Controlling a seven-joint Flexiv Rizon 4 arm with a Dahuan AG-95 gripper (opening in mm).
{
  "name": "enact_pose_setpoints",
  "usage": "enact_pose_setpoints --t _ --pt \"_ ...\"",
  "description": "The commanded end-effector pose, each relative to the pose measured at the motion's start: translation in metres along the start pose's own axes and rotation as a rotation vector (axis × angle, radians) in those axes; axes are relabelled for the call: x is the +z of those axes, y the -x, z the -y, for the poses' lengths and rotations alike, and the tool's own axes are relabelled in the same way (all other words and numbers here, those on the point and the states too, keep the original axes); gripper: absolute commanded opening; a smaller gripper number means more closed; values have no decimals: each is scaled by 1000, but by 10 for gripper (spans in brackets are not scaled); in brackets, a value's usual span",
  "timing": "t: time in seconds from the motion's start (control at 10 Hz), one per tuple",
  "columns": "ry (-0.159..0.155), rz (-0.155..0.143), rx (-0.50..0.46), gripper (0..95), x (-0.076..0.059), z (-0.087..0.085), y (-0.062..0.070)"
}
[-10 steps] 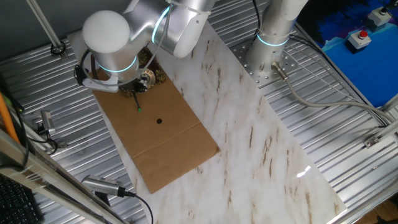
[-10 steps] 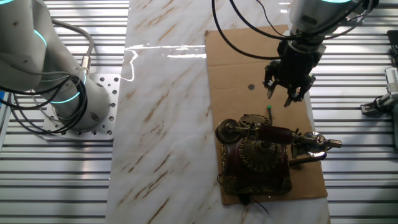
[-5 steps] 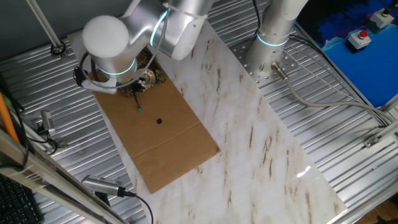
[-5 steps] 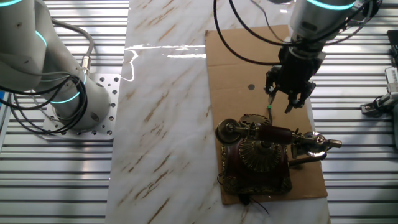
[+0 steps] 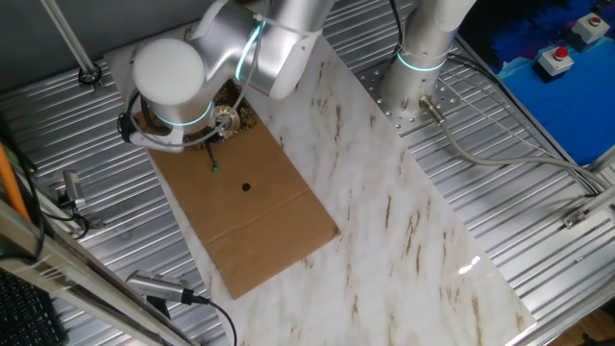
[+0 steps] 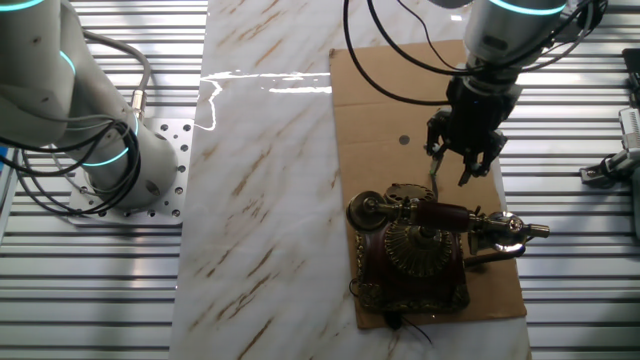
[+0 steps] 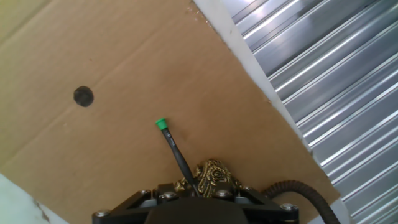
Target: Dial a number on an old rotary phone
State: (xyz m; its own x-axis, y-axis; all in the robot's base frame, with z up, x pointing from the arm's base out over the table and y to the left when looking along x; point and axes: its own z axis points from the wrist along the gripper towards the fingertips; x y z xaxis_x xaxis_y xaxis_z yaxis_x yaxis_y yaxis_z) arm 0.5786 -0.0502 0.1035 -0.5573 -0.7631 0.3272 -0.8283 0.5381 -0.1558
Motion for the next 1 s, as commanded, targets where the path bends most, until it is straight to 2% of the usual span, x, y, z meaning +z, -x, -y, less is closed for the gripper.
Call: enact_pose_setpoints --t 0.1,0.4,1.0 --pt "-9 -12 -9 380 1 1 0" --pt "-31 -46 -22 380 2 1 1" --pt "-47 -71 -31 380 7 2 2"
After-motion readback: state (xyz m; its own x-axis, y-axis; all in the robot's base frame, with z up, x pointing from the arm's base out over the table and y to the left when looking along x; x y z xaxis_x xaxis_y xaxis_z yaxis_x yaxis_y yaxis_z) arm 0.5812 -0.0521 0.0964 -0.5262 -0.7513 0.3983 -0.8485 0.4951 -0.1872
